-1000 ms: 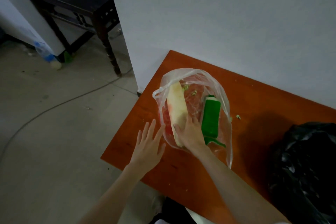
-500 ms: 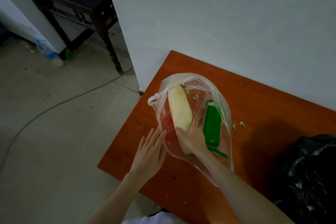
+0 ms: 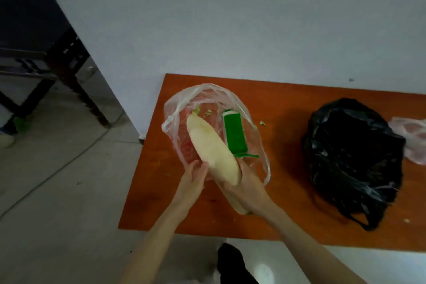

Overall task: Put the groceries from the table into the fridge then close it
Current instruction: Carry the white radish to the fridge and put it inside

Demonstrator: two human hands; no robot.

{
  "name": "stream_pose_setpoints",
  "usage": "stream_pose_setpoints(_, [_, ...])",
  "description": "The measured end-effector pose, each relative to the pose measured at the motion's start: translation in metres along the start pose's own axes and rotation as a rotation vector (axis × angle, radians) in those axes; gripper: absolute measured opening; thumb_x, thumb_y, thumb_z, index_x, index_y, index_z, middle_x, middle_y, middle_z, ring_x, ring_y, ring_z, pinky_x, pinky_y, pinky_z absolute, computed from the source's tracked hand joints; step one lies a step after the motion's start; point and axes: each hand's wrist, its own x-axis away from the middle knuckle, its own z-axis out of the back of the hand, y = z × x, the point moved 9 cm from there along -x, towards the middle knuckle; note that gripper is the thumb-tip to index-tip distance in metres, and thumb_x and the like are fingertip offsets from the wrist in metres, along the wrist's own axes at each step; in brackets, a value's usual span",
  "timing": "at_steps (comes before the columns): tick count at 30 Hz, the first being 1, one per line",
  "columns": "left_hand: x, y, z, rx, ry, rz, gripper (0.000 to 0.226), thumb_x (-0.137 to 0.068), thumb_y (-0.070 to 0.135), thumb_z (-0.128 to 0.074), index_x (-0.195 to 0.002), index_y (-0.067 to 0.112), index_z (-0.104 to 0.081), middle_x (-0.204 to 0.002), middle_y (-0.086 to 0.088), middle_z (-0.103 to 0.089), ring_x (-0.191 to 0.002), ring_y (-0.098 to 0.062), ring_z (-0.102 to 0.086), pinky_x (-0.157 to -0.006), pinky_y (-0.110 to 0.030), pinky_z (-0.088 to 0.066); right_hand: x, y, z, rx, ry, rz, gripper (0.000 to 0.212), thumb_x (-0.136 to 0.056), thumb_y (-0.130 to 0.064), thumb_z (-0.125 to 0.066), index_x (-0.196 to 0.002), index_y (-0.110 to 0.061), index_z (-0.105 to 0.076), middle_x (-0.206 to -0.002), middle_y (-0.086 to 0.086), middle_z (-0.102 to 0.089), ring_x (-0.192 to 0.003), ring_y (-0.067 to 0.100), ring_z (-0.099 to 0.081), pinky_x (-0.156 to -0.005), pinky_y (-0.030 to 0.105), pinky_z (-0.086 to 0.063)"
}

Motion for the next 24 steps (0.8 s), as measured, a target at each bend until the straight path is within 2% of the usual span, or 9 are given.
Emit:
stream_pose_setpoints(2, [0.002, -0.011, -0.018, 0.354, -0.115, 0.155, 0.049, -0.09, 0.046, -0.049, -0.133, 0.025, -0.041, -0.132, 0.0, -0.052, -0.119, -0.019, -0.051, -0.096, -0.041, -0.047, 0.034, 0.002, 0.002, -0.033, 0.023, 0.031, 0.083, -0.076, -0.051, -0.064, -0.143, -0.023, -0.024, -0.141, -0.001, -0.042, -0.124, 0.016, -0.044, -0.1, 0.032, -0.042])
stream_pose_setpoints(5, [0.011, -0.017, -0.037, 0.518, -0.157, 0.225, 0.066, -0.077, 0.046, -0.065, -0.134, 0.02, -0.044, -0.129, -0.005, -0.057, -0.115, -0.025, -0.055, -0.087, -0.047, -0.051, 0.082, 0.012, 0.008, 0.036, 0.043, 0.039, 0.085, -0.076, -0.05, -0.065, -0.144, -0.028, -0.019, -0.14, -0.003, -0.039, -0.121, 0.013, -0.044, -0.098, 0.028, -0.043])
stream_pose_setpoints(7, [0.025, -0.025, -0.054, 0.51, -0.169, 0.218, 0.073, -0.071, 0.042, -0.07, -0.135, 0.017, -0.043, -0.128, -0.007, -0.057, -0.114, -0.028, -0.056, -0.085, -0.05, -0.052, 0.109, 0.025, 0.015, 0.054, 0.065, 0.013, 0.087, -0.076, -0.05, -0.065, -0.144, -0.029, -0.017, -0.138, -0.003, -0.038, -0.119, 0.013, -0.043, -0.097, 0.028, -0.043])
stream_pose_setpoints(10, [0.05, -0.035, -0.086, 0.46, -0.231, 0.212, 0.069, -0.07, 0.04, -0.07, -0.13, 0.016, -0.045, -0.121, -0.009, -0.059, -0.109, -0.028, -0.058, -0.08, -0.049, -0.054, 0.146, 0.049, 0.025, 0.029, 0.09, -0.068, 0.088, -0.076, -0.049, -0.066, -0.144, -0.029, -0.015, -0.136, -0.004, -0.036, -0.117, 0.013, -0.042, -0.098, 0.029, -0.042])
stream_pose_setpoints(15, [0.095, -0.048, -0.157, 0.26, -0.406, 0.171, 0.08, -0.062, 0.044, -0.074, -0.131, 0.024, -0.039, -0.123, -0.004, -0.055, -0.11, -0.026, -0.056, -0.089, -0.052, -0.051, 0.224, 0.112, 0.028, -0.184, 0.221, -0.266, 0.082, -0.074, -0.047, -0.069, -0.14, -0.033, -0.023, -0.133, -0.009, -0.039, -0.119, 0.014, -0.043, -0.095, 0.026, -0.043])
stream_pose_setpoints(17, [0.12, -0.05, -0.192, 0.167, -0.499, 0.132, 0.076, -0.064, 0.043, -0.073, -0.129, 0.026, -0.039, -0.124, -0.002, -0.055, -0.11, -0.024, -0.055, -0.091, -0.049, -0.051, 0.26, 0.133, 0.031, -0.312, 0.304, -0.307, 0.075, -0.075, -0.047, -0.07, -0.135, -0.035, -0.028, -0.127, -0.013, -0.042, -0.117, 0.012, -0.047, -0.086, 0.017, -0.044])
stream_pose_setpoints(20, [0.167, -0.056, -0.25, 0.074, -0.633, 0.094, 0.067, -0.07, 0.039, -0.069, -0.129, 0.027, -0.039, -0.122, 0.0, -0.055, -0.109, -0.022, -0.055, -0.086, -0.043, -0.053, 0.322, 0.163, 0.041, -0.393, 0.428, -0.382, 0.071, -0.077, -0.047, -0.069, -0.135, -0.033, -0.029, -0.116, -0.016, -0.043, -0.105, 0.007, -0.05, -0.069, 0.007, -0.041])
stream_pose_setpoints(24, [0.243, -0.09, -0.325, -0.023, -0.749, 0.108, 0.066, -0.077, 0.034, -0.068, -0.134, 0.027, -0.036, -0.12, -0.001, -0.055, -0.106, -0.024, -0.056, -0.085, -0.047, -0.054, 0.42, 0.216, 0.047, -0.412, 0.591, -0.515, 0.073, -0.076, -0.05, -0.068, -0.135, -0.029, -0.03, -0.111, -0.015, -0.044, -0.095, 0.005, -0.048, -0.066, 0.007, -0.037])
